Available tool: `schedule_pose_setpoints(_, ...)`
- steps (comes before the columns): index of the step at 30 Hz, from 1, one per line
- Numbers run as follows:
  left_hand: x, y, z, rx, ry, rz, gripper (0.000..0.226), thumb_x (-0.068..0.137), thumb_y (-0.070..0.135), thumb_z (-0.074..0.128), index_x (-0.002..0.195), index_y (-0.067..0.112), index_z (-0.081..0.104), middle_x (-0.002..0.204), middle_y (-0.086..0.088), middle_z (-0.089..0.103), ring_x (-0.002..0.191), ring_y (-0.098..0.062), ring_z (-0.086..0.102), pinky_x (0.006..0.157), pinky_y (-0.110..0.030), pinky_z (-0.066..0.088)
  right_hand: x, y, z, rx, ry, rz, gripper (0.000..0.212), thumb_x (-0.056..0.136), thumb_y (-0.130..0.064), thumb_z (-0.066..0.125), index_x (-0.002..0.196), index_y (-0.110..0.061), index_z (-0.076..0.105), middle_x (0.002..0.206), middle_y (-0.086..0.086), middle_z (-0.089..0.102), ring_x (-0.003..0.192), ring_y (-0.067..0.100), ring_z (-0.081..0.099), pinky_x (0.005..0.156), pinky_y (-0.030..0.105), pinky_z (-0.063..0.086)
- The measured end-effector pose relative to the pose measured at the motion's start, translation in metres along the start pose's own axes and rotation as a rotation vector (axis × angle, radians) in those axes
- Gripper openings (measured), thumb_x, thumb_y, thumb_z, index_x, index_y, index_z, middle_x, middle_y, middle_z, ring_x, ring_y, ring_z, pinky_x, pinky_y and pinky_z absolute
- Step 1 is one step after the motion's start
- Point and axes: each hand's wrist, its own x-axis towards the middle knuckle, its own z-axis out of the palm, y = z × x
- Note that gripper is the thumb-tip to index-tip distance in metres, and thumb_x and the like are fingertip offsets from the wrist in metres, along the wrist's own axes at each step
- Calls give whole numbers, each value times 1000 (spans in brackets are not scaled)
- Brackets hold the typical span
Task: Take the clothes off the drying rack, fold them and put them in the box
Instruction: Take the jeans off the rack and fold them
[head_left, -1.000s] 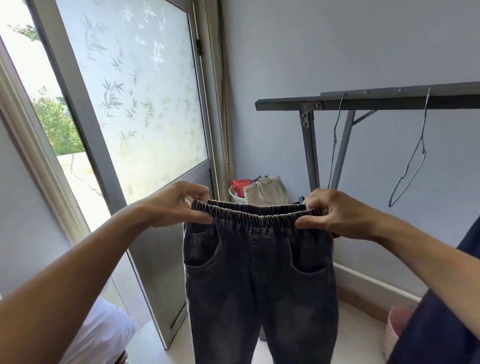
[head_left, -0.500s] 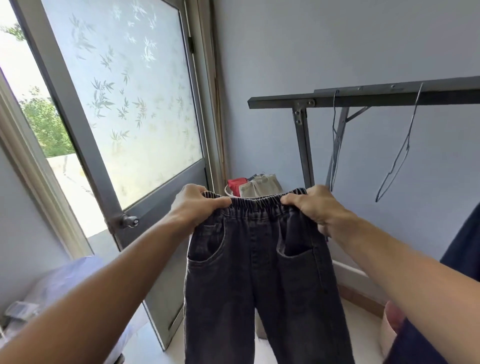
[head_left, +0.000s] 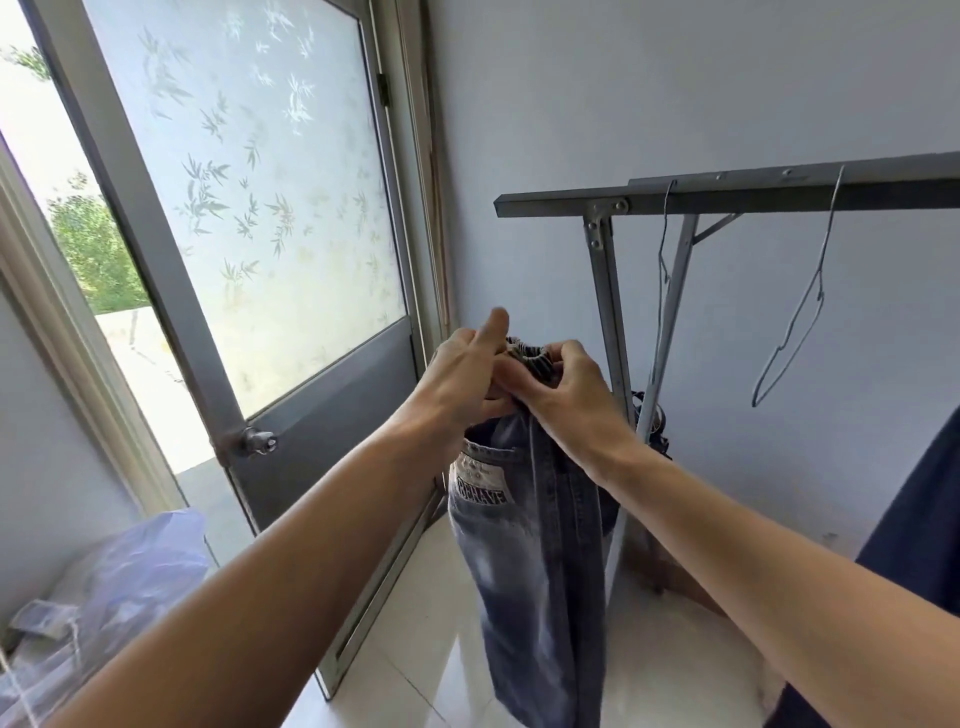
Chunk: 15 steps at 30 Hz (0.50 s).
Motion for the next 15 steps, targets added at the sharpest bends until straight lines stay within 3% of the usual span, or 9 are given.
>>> schedule_pose_setpoints(2, -3, 4, -6, -10, -61, 13, 49, 97, 50, 47, 120, 8, 57, 100, -8, 66, 94, -23, 69, 90, -37, 57, 3, 5, -3, -20, -12, -16, 69, 69, -53, 80, 118, -16, 48, 102, -3, 66, 93, 11, 65, 78, 24, 53)
schedule_pose_setpoints(5, -1, 0, -17, 205, -1, 245, 37, 91, 33, 67, 124, 17, 58, 106, -3, 65, 102, -21, 65, 87, -28, 54, 14, 4, -9, 64, 68, -25, 35, 86, -24, 72, 116, -12, 56, 100, 0, 68, 93, 16, 67, 73, 19, 52)
schedule_pose_setpoints(7, 10, -3, -27, 555, 149, 415, 62, 76, 37, 81, 131, 30, 52, 120, 2, 55, 113, -14, 52, 94, -28, 44, 19, 1, -15, 175, 63, -28, 23, 90, -15, 66, 112, -12, 62, 98, 3, 72, 93, 18, 70, 73, 22, 56)
schedule_pose_setpoints(8, 15, -3, -32, 650, 165, 414, 78, 68, 43, 85, 136, 34, 47, 126, 4, 49, 119, -13, 45, 99, -29, 40, 20, -2, -17, 214, 30, -35, 19, 91, -12, 64, 111, -12, 64, 97, 4, 73, 92, 19, 71, 74, 25, 57)
schedule_pose_setpoints(10, 21, 2, -38, 632, 47, 315, 88, 60, 45, 89, 136, 27, 48, 123, 5, 54, 119, -14, 50, 100, -33, 45, 22, -6, -20, 242, -36, -63, 17, 92, -10, 60, 107, -11, 66, 96, 7, 74, 92, 21, 71, 77, 32, 58)
schedule_pose_setpoints(12, 25, 8, -42, 481, -86, 223, 63, 65, 29, 90, 118, 11, 62, 102, -1, 69, 99, -17, 66, 86, -30, 57, 23, -9, -23, 289, -68, -89, 18, 92, -9, 60, 110, -10, 65, 99, 8, 74, 91, 20, 71, 79, 33, 57)
schedule_pose_setpoints(15, 30, 13, -44, 320, -80, 229, 37, 68, 12, 87, 100, 4, 70, 89, -6, 75, 84, -19, 72, 77, -29, 59, 22, -4, -33, 315, -137, -107, 42, 88, -23, 70, 126, -12, 56, 110, 10, 70, 100, 20, 70, 83, 32, 57)
